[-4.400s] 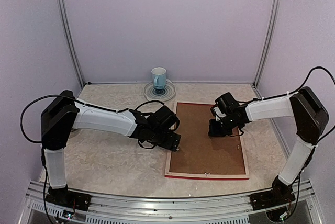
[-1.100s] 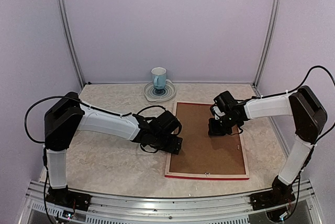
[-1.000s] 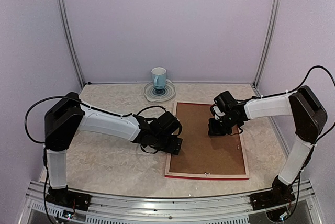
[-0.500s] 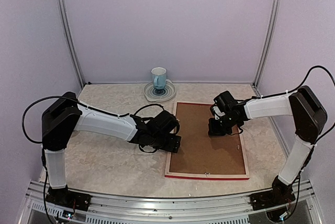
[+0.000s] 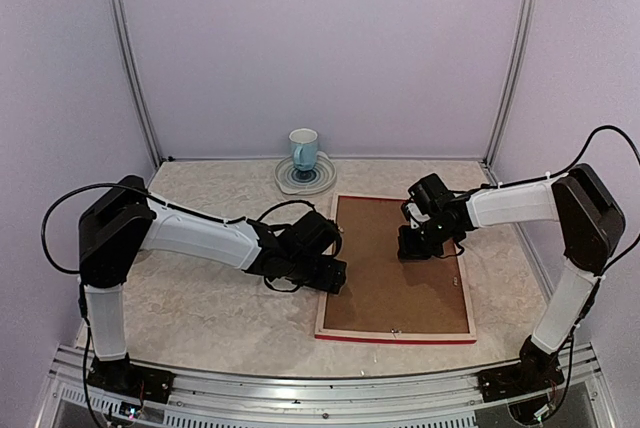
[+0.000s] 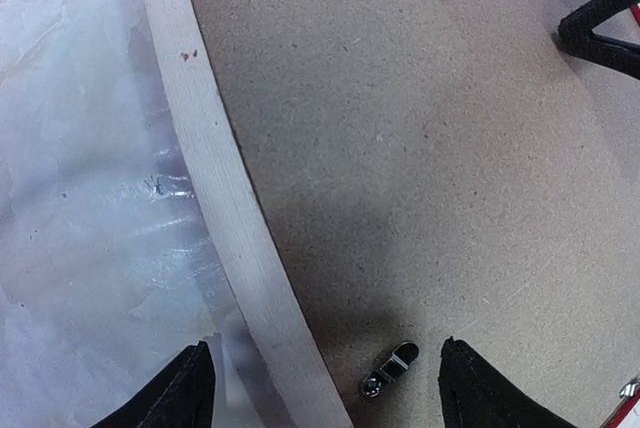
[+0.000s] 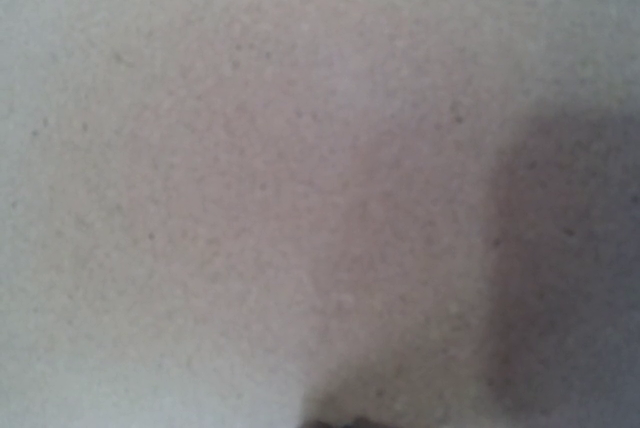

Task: Put the photo into the frame
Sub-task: Press the fastener onto the backboard.

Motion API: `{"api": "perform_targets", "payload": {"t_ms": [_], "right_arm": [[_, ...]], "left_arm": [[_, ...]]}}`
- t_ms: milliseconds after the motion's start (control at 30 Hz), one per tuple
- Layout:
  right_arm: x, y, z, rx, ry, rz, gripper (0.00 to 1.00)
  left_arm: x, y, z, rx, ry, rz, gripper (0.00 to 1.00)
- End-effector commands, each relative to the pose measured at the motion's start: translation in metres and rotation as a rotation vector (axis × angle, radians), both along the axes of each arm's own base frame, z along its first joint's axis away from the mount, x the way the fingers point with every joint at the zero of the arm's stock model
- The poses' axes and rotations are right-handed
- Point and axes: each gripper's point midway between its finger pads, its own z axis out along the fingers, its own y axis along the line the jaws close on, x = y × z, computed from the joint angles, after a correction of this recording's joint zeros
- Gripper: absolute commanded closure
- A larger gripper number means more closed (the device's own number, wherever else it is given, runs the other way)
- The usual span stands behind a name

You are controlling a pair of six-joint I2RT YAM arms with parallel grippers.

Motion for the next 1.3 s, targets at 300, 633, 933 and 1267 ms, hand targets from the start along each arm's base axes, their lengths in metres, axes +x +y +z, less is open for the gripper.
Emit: {"api": "perform_targets", "payload": {"t_ms": [300,633,933,1267], "right_arm": [[-0.008,-0.002,-0.014,-0.031,0.034,0.011,0.9],[-0.008,-0.002,-0.014,-0.035,0.034,0.012,0.9],[-0.006,-0.002,-0.013,-0.038,0.035,0.014,0.89],[-0.006,-0.001,-0.011,-0.039,0.032,0.016,0.9]], "left_arm": [[0.003,0.006,-0.006,0.051,-0.016,0.01,0.26],[0.002,0.007,-0.018,0.075,0.005,0.004,0.3],[0.007,0.011,-0.019,0.081,0.001,0.023,0.34],[0.01,0.013,-0.021,0.078,0.012,0.032,0.42]]}}
